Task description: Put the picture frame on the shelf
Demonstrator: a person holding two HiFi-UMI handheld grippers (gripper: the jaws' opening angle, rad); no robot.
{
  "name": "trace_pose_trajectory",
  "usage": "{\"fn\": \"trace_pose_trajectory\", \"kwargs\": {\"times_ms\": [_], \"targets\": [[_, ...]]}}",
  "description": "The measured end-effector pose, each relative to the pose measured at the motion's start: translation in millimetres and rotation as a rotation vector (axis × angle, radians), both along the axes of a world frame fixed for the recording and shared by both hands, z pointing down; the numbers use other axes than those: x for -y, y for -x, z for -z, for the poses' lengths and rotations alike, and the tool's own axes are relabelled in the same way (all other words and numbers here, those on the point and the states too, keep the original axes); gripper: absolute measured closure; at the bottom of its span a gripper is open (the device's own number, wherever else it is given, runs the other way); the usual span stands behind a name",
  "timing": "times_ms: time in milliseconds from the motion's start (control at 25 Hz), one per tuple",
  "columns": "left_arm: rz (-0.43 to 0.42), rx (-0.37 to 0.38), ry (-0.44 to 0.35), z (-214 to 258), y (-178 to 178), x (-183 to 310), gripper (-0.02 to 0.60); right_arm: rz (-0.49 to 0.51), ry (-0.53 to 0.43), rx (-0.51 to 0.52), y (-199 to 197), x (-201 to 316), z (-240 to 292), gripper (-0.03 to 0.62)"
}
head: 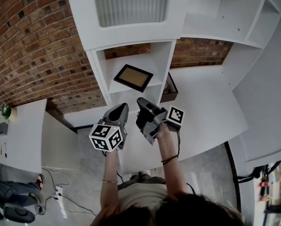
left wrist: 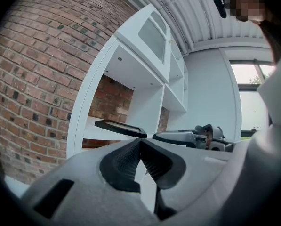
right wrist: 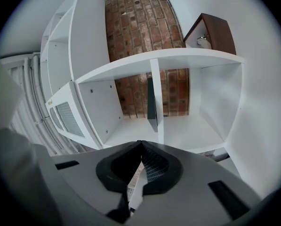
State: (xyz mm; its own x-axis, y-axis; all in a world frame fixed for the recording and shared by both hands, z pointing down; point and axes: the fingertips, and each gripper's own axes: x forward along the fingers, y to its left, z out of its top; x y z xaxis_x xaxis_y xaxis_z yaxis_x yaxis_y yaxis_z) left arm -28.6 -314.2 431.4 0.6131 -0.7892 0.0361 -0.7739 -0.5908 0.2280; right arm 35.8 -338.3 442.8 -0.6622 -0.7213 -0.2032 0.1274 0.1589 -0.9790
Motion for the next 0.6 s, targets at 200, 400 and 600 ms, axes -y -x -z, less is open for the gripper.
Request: {"fn": "trace_pose_trajectory", "kwargs": {"times_ms": [200,400,600], "targets": [[-0.004,-0.005,0.001,1.0,-0.4,-0.9,0.571,0.003,0.004,0.010,0.8,-1.0,1.0,0.585],[-0.007,-0.006,0.000,1.7,-0.3,-1.6,0.571,0.005,0.003,0.015,1.8,-1.7,1.8,0.585],[-0.002,-0.004,-0.004,1.7,-0.6,-2.0,0.571,0.003,0.002,0.019,0.1,-2.4,2.5,0.585]]}}
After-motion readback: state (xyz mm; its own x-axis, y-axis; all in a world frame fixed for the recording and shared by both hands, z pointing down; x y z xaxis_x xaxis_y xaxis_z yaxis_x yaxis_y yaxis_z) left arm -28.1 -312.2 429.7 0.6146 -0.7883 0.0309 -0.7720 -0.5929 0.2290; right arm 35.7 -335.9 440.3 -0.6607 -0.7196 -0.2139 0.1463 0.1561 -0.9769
